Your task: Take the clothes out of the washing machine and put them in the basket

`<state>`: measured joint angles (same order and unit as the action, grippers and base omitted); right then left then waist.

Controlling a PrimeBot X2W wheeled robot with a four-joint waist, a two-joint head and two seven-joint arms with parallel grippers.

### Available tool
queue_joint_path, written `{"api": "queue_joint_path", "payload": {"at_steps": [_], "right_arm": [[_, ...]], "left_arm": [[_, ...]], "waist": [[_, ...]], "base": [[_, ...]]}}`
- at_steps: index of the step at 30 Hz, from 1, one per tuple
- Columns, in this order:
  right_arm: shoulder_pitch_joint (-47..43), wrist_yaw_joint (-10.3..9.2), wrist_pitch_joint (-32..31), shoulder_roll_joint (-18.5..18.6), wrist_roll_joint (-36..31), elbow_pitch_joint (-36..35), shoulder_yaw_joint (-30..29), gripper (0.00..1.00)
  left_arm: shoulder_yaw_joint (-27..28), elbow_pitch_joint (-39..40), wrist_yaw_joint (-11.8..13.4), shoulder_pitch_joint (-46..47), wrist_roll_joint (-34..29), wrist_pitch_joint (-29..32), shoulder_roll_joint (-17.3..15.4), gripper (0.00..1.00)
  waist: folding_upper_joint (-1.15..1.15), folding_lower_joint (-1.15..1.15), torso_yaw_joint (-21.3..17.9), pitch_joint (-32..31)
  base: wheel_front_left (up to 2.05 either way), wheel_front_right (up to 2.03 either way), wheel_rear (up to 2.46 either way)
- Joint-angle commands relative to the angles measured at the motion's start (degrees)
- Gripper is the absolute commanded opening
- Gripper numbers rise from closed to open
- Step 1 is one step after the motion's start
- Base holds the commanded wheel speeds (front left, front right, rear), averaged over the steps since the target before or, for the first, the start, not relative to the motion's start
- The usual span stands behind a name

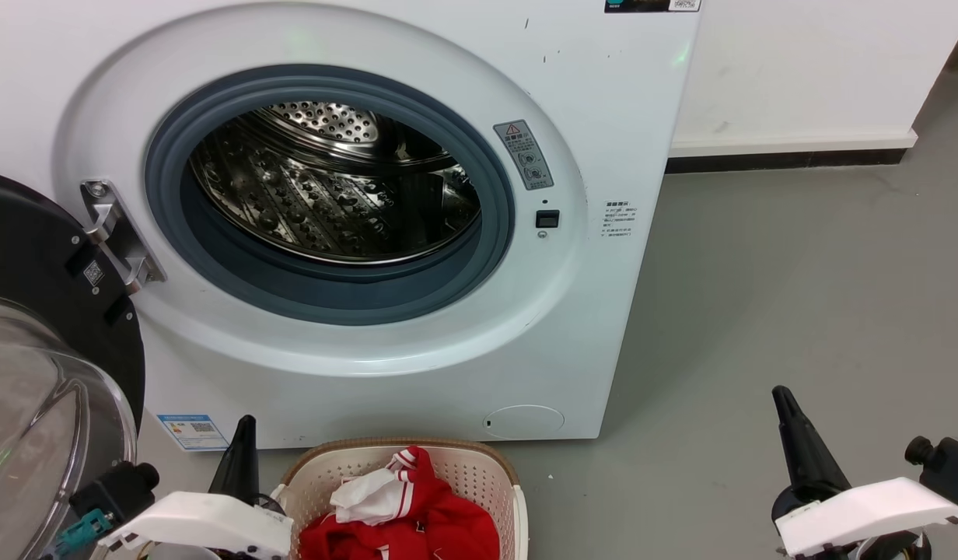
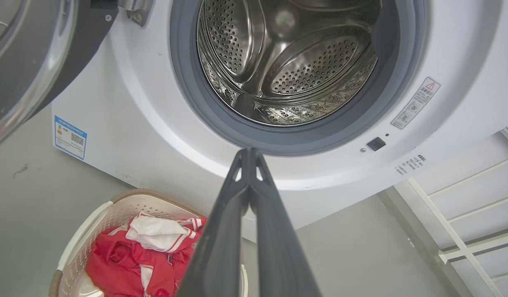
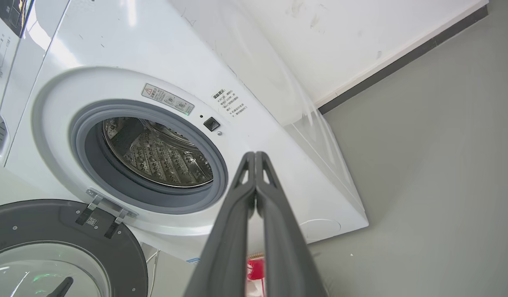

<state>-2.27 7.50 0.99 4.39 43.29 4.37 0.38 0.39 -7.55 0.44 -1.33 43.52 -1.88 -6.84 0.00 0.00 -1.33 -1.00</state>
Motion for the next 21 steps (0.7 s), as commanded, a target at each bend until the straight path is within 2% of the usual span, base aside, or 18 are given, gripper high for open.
{"api": "queue_joint_path", "payload": {"at_steps": [1,21], "right_arm": [[1.5,-0.01,-0.1,0.4,1.6,-0.2,-0.2,0.00],[3.7,-0.01,-1.5,0.7,17.0,2.7,-1.2,0.00]], "left_arm": [[0.4,0.4,-0.4,1.7,1.4,0.2,-0.2,0.00],[2.2,-1.6,-2.7,3.7,15.8,2.7,1.1,0.00]], "waist": [[0.00,0.00,0.0,0.0],[0.00,0.00,0.3,0.3]], "base": [[0.00,0.00,0.00],[0.00,0.00,0.00]]}}
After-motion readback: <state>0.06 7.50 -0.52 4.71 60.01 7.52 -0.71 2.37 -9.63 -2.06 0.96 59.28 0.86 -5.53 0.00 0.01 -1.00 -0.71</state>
